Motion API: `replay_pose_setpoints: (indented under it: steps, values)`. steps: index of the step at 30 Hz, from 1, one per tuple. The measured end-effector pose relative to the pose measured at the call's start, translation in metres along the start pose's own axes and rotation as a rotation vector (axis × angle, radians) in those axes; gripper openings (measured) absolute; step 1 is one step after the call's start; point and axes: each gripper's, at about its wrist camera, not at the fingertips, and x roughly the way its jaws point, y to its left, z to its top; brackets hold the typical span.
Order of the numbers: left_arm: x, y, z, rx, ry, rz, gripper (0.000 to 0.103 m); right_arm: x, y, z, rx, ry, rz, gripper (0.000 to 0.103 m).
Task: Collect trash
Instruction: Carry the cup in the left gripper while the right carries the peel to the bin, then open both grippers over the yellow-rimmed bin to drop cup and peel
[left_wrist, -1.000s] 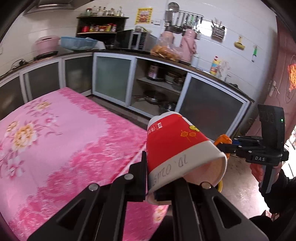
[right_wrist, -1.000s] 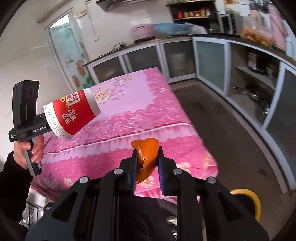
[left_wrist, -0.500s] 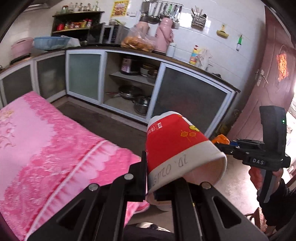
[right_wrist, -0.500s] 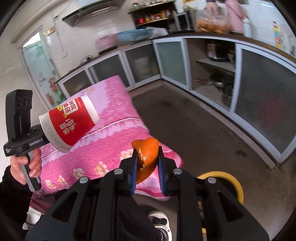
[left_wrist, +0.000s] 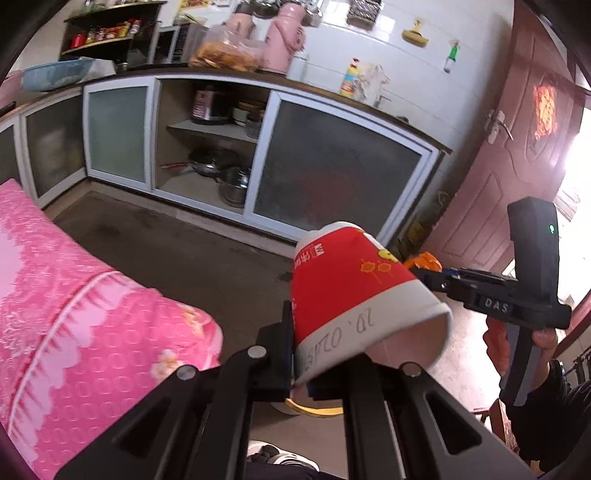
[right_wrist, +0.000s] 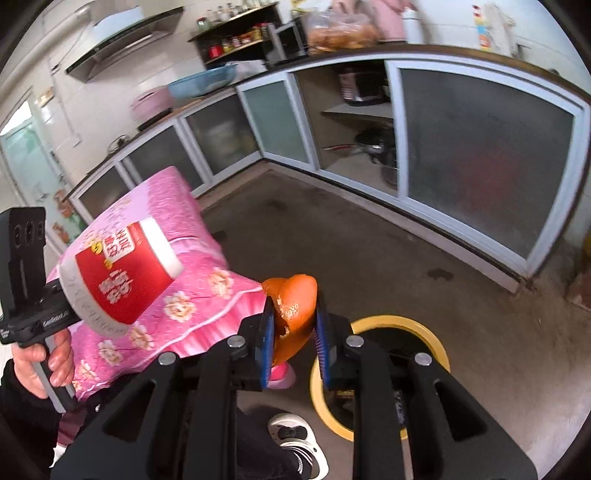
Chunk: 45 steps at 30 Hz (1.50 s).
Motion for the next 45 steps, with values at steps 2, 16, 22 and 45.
replay_pose_setpoints:
  steps: [2,16,22,45]
  values:
    - [0.012,-0.009,-0.001,0.018,0.022,-0.009,0.005,0.002,-0.012,-0.004,0.021,0.007,-0.017,0.018]
    - [0.101,-0.043,-0.02,0.05,0.172,-0.02,0.005,0.041,-0.078,-0.042,0.136,0.11,-0.103,0.019]
    - [0.151,-0.046,-0.036,0.037,0.288,0.007,0.005,0.075,-0.106,-0.061,0.219,0.205,-0.093,0.019]
    - [0.245,-0.045,-0.05,-0.003,0.455,0.051,0.04,0.13,-0.141,-0.092,0.317,0.363,-0.165,0.028]
